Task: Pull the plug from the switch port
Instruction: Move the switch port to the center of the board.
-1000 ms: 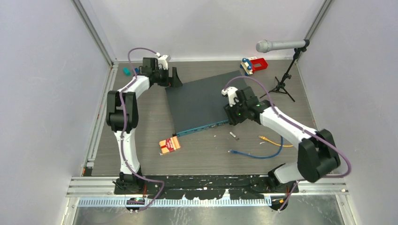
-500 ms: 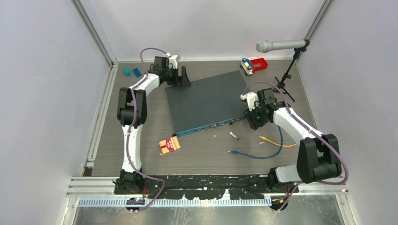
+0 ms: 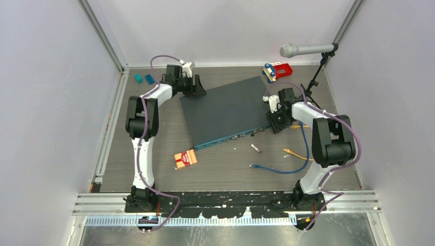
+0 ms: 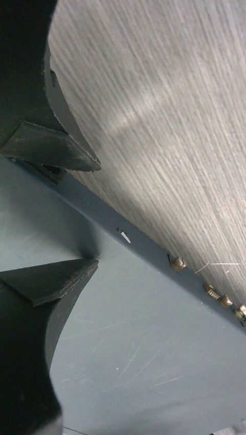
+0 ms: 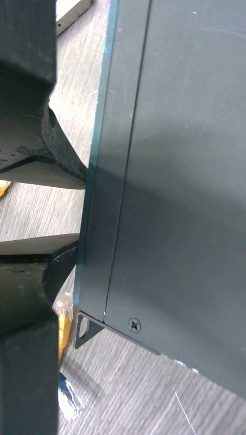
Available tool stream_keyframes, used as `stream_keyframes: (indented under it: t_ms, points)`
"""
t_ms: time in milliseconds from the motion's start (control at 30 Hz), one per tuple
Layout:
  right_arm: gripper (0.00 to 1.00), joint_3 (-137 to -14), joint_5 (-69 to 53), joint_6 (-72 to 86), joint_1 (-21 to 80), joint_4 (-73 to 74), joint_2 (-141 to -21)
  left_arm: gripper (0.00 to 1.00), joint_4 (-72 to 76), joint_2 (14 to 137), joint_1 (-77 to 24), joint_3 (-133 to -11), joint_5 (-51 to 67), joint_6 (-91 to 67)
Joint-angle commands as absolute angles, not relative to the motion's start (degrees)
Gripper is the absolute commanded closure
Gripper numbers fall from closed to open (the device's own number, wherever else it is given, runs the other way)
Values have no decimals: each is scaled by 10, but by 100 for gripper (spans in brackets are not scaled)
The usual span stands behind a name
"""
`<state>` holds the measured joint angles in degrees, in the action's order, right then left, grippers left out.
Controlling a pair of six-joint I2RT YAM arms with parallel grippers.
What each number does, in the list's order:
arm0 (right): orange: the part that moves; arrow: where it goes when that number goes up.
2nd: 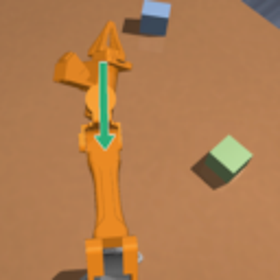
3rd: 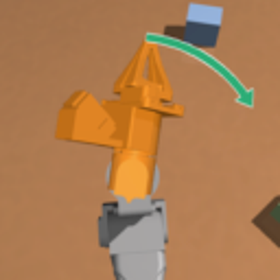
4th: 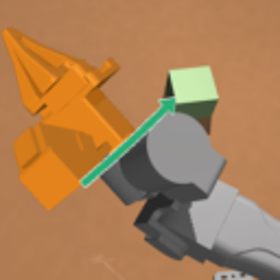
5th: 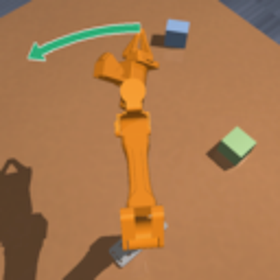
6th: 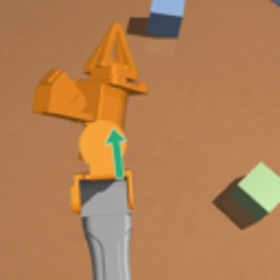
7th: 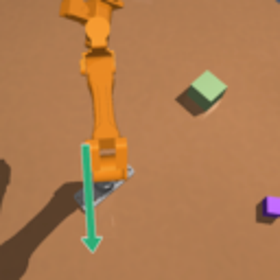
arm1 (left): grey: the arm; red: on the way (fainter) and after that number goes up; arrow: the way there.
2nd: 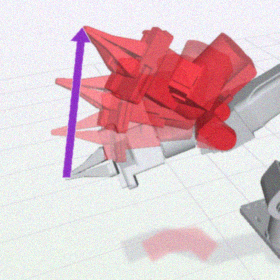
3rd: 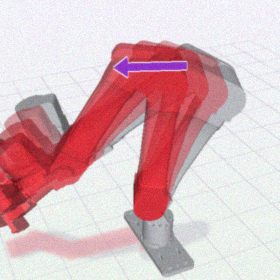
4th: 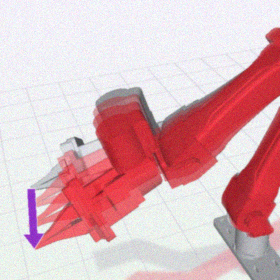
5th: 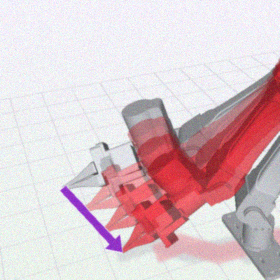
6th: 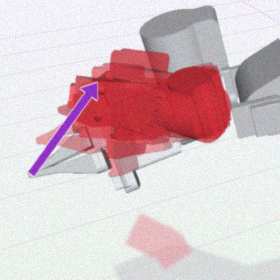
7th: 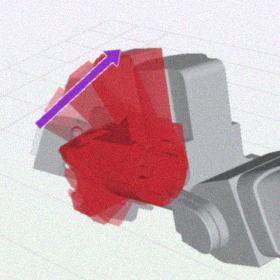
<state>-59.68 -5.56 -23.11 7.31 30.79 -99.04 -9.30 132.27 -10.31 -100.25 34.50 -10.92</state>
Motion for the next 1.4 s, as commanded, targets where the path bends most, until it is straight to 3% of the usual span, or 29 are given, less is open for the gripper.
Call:
stream_keyframes:
  t_ms: [0, 400, 700, 900, 1167, 1367]
  points:
    - [58, -657, -71, -210, 75, 232, -1037, 39, -142, 1291, -108, -920, 346, -124]
    - [58, -766, -65, -184, 129, 241, -1128, 44, -133, 1234, -74, -811, 319, -152]
    - [58, -925, -62, -167, 144, 269, -1229, 44, -127, 1214, -63, -776, 300, -177]
    - [57, -970, -65, -166, 144, 273, -1232, 44, -110, 1179, -53, -743, 292, -190]
    - [51, -883, -114, -181, 144, 269, -1131, 47, -97, 1149, -52, -722, 320, -203]
    - [42, -707, -173, -147, 160, 169, -990, 28, -84, 1126, -40, -744, 307, -190]
